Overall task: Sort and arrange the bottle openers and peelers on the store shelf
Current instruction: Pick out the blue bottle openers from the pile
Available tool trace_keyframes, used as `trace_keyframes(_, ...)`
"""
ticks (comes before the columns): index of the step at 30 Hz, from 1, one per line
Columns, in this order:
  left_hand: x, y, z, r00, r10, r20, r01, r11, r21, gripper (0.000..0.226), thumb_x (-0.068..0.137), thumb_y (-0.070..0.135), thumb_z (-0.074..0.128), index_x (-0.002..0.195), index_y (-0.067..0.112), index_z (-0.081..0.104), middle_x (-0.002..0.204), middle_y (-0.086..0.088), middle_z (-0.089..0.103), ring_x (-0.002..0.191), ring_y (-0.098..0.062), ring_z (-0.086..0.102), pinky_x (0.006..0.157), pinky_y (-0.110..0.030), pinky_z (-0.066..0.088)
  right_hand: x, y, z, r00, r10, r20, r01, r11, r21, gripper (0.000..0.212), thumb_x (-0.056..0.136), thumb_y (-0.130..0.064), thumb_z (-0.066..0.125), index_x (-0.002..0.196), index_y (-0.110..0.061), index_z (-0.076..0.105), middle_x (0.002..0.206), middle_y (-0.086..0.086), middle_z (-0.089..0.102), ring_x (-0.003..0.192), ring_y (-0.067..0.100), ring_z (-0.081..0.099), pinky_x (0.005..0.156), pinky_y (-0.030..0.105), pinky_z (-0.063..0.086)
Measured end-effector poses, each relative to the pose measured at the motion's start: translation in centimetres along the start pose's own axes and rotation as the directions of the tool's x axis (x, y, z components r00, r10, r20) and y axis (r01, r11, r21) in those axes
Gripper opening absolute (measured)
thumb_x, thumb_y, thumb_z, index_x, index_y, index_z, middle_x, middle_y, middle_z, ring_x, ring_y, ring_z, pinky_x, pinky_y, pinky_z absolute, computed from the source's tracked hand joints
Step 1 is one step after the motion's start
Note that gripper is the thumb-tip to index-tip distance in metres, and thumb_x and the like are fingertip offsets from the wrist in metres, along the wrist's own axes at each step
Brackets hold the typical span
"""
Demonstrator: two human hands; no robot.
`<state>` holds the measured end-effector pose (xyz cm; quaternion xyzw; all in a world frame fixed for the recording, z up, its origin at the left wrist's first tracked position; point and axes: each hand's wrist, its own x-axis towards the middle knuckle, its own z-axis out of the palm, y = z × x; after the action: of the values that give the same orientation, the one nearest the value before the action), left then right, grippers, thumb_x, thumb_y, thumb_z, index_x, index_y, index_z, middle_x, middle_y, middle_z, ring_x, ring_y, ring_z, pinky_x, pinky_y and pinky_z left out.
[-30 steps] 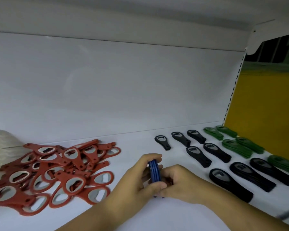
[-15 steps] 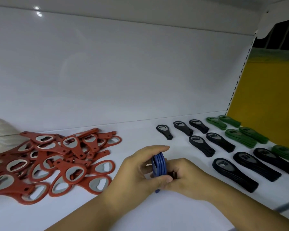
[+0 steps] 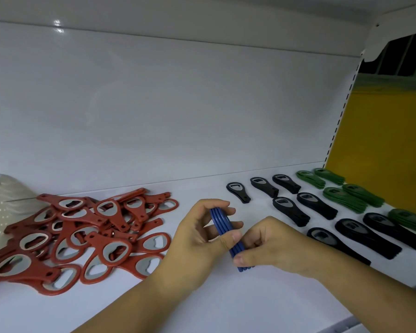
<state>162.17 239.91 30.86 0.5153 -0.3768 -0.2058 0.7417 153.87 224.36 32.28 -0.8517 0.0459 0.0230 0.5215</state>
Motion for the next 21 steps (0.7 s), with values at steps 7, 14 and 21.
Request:
trace_keyframes(7,0.2,0.1,-0.5,0.998,-0.04,-0.054,0.039,0.999,-0.017,0.055,0.067,0.006,0.08,0.113,0.021,0.055,0.112,-0.001,0.065,0.106,-0.018,0.064,0.083,-0.03,0.056,-0.2,-1.5,-0.4,0.991,0.044,-0.13,-0.069,0.978,-0.195,0.025,0.065,-0.036,0.076,0.063,-0.012,0.072,0.058,0.004,0.052,0.059,0.017,0.043,0.061,0.03,0.035)
trace_keyframes(14,0.7,-0.2,-2.0,0.971,-0.187,-0.148,0.197,0.978,0.062,0.031,0.081,-0.017,0.059,0.093,0.012,0.063,0.079,-0.006,0.072,0.079,-0.021,0.069,0.074,-0.029,0.054,1.0,-1.6,-4.7,0.866,0.256,-0.429,-0.467,0.72,-0.514,0.045,0.062,-0.025,0.078,0.039,-0.016,0.04,0.039,-0.007,0.03,0.042,0.012,0.03,0.044,0.022,0.021)
trace_keyframes(21,0.3,-0.9,-2.0,0.956,-0.286,0.062,0.254,0.918,0.305,0.023,0.083,-0.006,0.064,0.084,0.017,0.068,0.073,0.001,0.071,0.077,-0.017,0.067,0.078,-0.025,0.052,2.8,-1.3,-5.9,0.82,0.361,-0.443,-0.572,0.523,-0.632,0.038,0.062,-0.025,0.074,0.048,-0.014,0.041,0.05,-0.001,0.036,0.047,0.016,0.034,0.046,0.022,0.022)
